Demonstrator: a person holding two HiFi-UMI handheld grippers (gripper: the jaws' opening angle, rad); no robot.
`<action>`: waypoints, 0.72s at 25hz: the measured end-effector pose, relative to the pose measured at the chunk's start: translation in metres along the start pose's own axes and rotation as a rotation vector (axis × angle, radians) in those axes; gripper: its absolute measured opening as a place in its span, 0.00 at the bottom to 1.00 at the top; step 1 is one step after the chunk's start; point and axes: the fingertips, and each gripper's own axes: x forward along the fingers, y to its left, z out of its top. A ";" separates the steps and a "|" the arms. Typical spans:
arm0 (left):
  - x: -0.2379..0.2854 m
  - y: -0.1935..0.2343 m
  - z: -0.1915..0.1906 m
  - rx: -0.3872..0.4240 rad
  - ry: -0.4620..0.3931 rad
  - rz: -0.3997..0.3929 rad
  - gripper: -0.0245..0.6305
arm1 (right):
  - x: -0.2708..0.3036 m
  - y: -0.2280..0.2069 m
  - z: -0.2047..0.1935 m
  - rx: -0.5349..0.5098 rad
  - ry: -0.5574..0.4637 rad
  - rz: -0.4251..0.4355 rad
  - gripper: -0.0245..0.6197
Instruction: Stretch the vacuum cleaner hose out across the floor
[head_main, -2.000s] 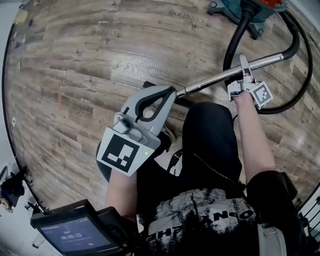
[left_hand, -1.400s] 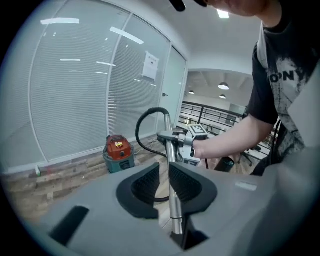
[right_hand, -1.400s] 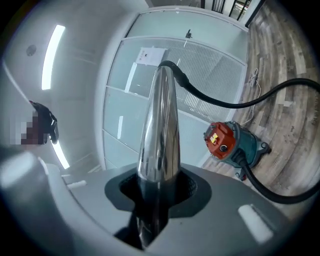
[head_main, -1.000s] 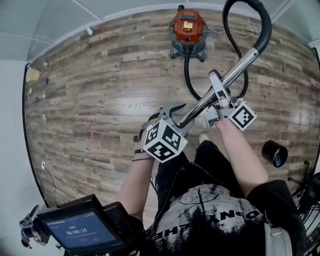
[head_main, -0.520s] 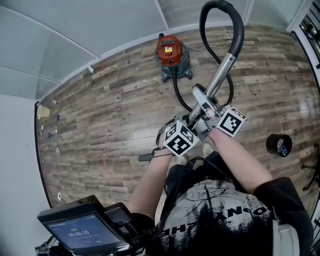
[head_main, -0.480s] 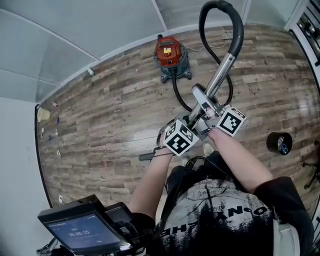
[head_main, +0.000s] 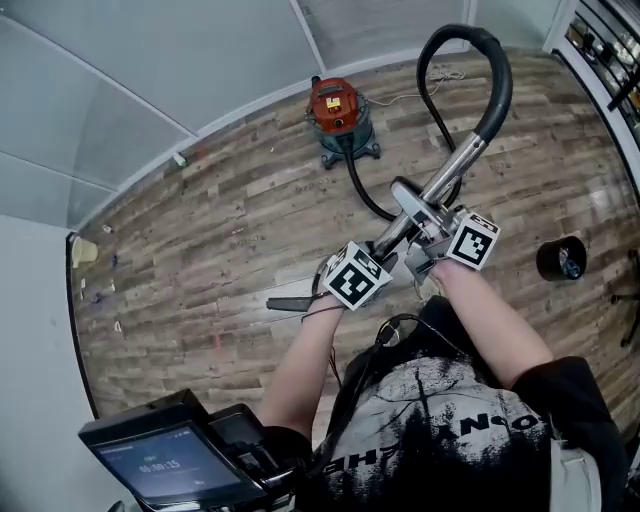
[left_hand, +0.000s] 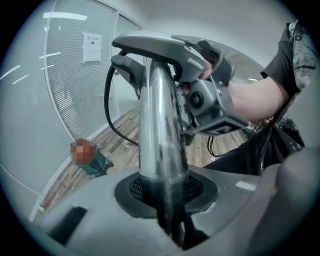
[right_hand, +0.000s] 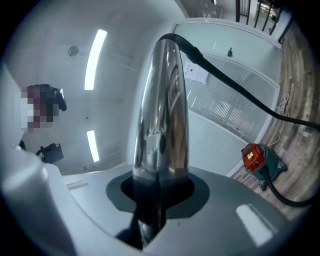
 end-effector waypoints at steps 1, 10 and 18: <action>-0.007 -0.006 -0.011 0.013 0.008 -0.005 0.18 | -0.001 0.005 -0.001 0.017 -0.019 0.000 0.16; -0.022 -0.032 -0.056 0.033 0.008 -0.050 0.19 | -0.012 0.028 -0.018 0.064 -0.053 0.036 0.11; -0.030 -0.024 -0.046 0.033 -0.022 -0.025 0.18 | -0.001 0.045 -0.010 -0.018 -0.030 0.073 0.11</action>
